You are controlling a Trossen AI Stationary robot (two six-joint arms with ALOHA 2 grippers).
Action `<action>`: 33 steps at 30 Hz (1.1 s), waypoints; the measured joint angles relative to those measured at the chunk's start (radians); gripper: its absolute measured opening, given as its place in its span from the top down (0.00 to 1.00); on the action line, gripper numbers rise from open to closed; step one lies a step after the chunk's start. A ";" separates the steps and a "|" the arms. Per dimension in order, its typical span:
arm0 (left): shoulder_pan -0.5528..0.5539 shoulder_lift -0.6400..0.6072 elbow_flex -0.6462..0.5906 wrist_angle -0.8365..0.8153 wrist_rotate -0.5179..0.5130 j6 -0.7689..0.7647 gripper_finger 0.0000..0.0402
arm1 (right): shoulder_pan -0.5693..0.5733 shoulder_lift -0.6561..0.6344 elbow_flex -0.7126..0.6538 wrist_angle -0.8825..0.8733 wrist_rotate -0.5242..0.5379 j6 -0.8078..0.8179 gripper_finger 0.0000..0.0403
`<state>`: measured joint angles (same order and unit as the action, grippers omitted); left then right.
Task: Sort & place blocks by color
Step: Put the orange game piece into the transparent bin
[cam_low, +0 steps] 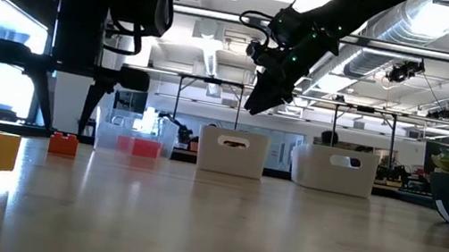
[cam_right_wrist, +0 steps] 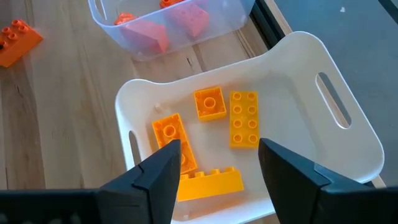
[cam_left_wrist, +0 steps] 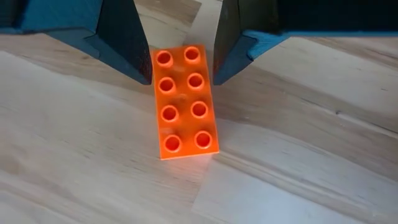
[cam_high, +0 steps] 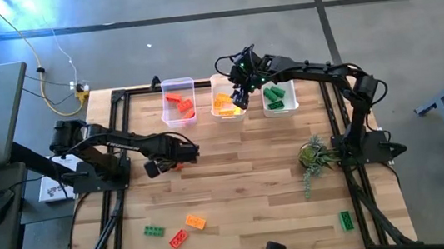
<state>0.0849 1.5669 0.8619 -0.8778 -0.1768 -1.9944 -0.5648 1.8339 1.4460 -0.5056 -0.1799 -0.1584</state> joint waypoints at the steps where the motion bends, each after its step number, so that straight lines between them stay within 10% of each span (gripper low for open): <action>1: 0.000 0.000 0.000 -0.003 0.000 0.005 0.61 | 0.000 0.000 0.000 0.000 0.000 0.000 0.50; 20: -0.002 0.149 0.008 0.048 0.013 0.088 0.61 | 0.000 0.000 0.000 -0.012 0.000 0.001 0.50; 33: 0.028 0.091 0.001 0.055 0.012 0.435 0.72 | 0.000 0.000 0.000 -0.011 0.001 0.049 0.50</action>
<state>0.1132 1.6576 0.8630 -0.8228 -0.1649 -1.5599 -0.5644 1.8336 1.4460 -0.5167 -0.1788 -0.1092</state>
